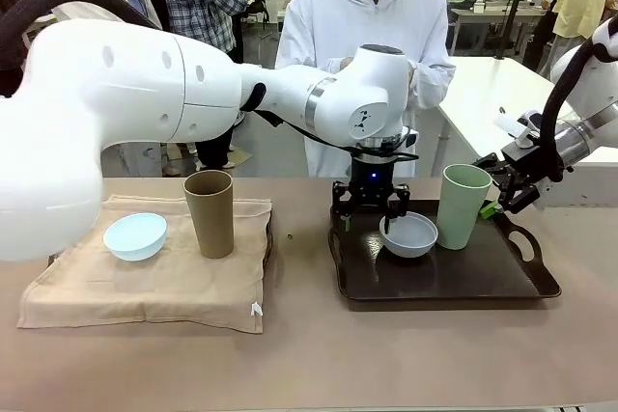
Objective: Set up a tray with a mat and arrange the tableware.
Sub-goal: Pick up the Picnic Bowl and Reusable plastic cup from the Handle tray in front of the human's position and hold them in the air.
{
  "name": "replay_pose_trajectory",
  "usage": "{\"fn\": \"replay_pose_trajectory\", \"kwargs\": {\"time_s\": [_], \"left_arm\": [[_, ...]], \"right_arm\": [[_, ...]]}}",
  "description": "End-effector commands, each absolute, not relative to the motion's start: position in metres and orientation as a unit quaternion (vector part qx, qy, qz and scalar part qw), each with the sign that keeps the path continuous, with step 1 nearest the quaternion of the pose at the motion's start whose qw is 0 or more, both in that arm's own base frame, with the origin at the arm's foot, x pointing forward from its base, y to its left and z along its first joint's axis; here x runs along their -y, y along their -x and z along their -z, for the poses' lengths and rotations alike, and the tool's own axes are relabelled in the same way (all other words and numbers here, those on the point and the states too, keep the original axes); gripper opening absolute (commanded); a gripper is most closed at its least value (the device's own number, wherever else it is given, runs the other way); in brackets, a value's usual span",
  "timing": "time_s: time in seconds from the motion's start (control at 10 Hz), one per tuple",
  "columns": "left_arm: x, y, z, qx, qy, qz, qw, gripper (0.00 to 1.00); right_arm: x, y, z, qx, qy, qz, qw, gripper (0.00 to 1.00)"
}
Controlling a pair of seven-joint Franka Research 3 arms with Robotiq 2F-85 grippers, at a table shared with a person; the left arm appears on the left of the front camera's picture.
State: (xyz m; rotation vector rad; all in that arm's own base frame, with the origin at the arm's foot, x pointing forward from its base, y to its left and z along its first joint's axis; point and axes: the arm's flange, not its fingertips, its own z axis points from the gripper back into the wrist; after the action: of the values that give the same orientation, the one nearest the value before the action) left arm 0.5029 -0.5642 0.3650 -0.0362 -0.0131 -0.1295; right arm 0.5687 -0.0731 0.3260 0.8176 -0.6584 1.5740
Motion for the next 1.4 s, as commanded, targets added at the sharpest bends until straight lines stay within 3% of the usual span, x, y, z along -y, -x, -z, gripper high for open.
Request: {"fn": "replay_pose_trajectory", "kwargs": {"time_s": [0.0, 0.4, 1.3], "left_arm": [[0.577, -0.509, -0.377, 0.020, 0.012, 0.049, 0.999, 0.81], [0.577, -0.509, -0.376, 0.027, 0.015, 0.043, 0.999, 0.81], [0.598, -0.509, -0.366, 0.030, 0.038, 0.053, 0.997, 0.81]], "right_arm": [[0.069, -0.570, -0.327, 0.290, -0.374, -0.659, 0.584, 1.00], [0.068, -0.568, -0.323, 0.294, -0.429, -0.632, 0.574, 1.00], [0.039, -0.590, -0.292, 0.259, -0.447, -0.628, 0.581, 1.00]]}}
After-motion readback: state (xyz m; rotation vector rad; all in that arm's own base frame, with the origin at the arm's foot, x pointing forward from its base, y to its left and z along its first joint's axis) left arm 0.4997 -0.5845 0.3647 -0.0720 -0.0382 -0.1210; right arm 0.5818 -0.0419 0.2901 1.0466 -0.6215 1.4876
